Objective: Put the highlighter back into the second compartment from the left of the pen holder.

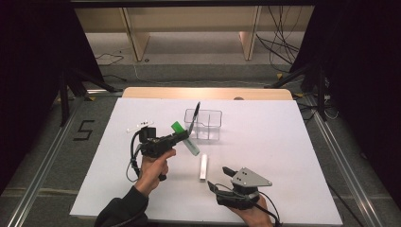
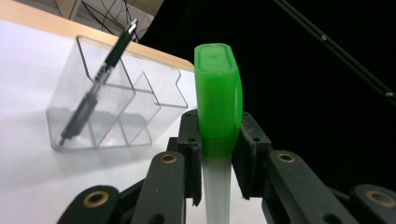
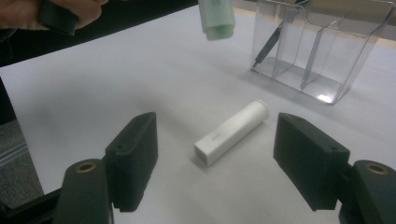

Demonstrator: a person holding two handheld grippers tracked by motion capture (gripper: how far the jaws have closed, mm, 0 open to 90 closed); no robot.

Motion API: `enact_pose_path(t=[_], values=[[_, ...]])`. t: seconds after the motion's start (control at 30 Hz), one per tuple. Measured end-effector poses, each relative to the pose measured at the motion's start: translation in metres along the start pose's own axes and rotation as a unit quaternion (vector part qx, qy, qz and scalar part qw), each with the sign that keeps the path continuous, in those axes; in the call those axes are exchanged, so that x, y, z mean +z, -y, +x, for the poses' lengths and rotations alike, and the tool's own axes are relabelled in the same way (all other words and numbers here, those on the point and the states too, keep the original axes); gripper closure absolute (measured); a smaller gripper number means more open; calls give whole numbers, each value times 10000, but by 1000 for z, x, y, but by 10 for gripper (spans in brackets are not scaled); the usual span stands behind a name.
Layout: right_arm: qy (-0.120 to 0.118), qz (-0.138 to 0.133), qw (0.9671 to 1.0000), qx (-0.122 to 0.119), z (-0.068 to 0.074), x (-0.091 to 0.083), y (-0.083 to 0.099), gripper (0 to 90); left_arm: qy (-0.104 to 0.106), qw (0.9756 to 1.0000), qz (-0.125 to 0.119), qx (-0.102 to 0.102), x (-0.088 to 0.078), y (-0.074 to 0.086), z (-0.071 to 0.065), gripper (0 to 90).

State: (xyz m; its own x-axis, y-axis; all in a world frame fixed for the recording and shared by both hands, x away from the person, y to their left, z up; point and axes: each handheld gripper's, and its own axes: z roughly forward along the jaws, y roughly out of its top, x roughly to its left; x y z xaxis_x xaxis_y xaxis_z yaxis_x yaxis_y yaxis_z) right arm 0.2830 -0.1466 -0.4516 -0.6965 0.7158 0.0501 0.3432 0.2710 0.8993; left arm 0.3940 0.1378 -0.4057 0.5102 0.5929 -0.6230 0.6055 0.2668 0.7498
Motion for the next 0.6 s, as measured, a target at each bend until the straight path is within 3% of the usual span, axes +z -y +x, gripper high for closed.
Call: enact_pose_path(t=[0.27,0.6], values=[[14,26,10000,85,-3,-3,5,299,-134,9996,-136,204,7,-18,0,749],[19,26,9999,111,-5,-8,7,282,-236,9992,-157,294,26,-34,1,749]])
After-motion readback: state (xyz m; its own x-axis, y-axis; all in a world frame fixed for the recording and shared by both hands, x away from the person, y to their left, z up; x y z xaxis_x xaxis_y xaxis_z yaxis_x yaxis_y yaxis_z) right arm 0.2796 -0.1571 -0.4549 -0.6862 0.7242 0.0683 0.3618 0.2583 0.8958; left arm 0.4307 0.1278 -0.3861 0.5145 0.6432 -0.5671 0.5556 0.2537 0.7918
